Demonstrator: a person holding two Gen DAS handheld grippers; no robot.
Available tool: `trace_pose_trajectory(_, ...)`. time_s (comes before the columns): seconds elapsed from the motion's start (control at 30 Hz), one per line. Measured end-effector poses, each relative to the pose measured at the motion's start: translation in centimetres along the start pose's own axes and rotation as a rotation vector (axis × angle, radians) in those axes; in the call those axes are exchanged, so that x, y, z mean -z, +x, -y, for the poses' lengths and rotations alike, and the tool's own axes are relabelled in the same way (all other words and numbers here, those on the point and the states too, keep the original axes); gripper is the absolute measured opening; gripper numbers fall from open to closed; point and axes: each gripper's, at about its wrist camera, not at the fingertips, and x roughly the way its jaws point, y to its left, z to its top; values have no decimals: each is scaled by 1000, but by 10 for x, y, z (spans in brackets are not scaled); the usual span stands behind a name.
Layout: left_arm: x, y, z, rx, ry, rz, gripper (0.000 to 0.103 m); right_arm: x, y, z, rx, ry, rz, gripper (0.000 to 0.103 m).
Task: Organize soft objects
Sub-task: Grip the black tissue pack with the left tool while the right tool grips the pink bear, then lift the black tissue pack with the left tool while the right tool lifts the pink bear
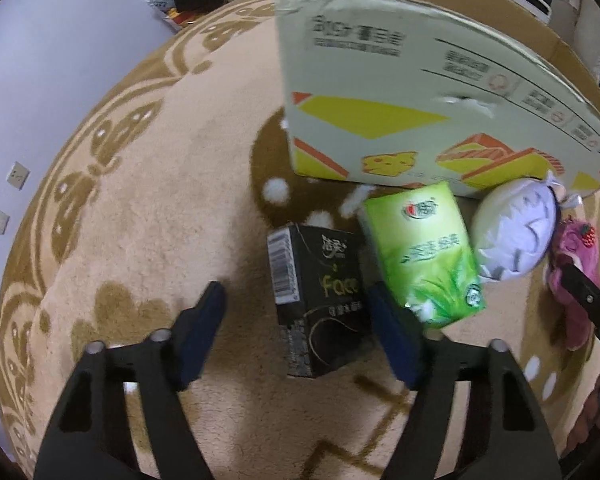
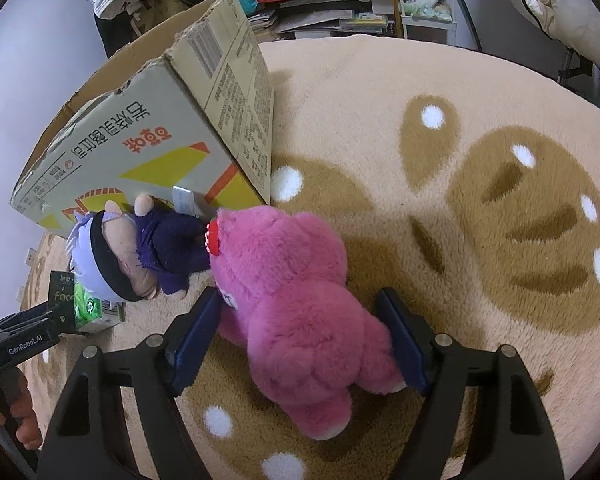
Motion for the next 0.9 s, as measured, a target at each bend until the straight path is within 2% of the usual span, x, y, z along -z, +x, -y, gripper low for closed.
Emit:
trace_pose_trajectory(0.07,1,0,3,12,17,1,38,0,-1,-1,-1,0,2,82)
trace_pose_trajectory(0.17,3,1,8,41,35,-16,28,1,-2,1,-10,9,2,82)
trace_pose_trajectory(0.27,4,-1,12,40,49,-6,21,0,-3,5,-22,21,5,80)
trace_pose_trajectory(0.37,6,-9,18,27,65,17,20,-1,-5,9,-32,25,13,77)
trace_pose_trajectory(0.4,7,-12,18,8,65,31,20,-2,-6,9,-35,27,16,73)
trace_pose_trajectory(0.43,8,-15,18,-13,63,44,19,-2,-8,10,-41,32,21,65)
trace_pose_trajectory(0.47,9,-20,21,-37,61,59,19,-2,-9,11,-49,35,25,62)
trace_pose_trajectory(0.5,8,-23,19,-52,57,72,19,-2,-11,12,-60,38,31,54)
trace_pose_trajectory(0.6,6,-33,15,-61,34,106,19,-2,-15,12,-78,37,39,48)
trace_pose_trajectory(0.9,8,-54,5,-95,38,155,19,0,-28,8,-114,40,61,44)
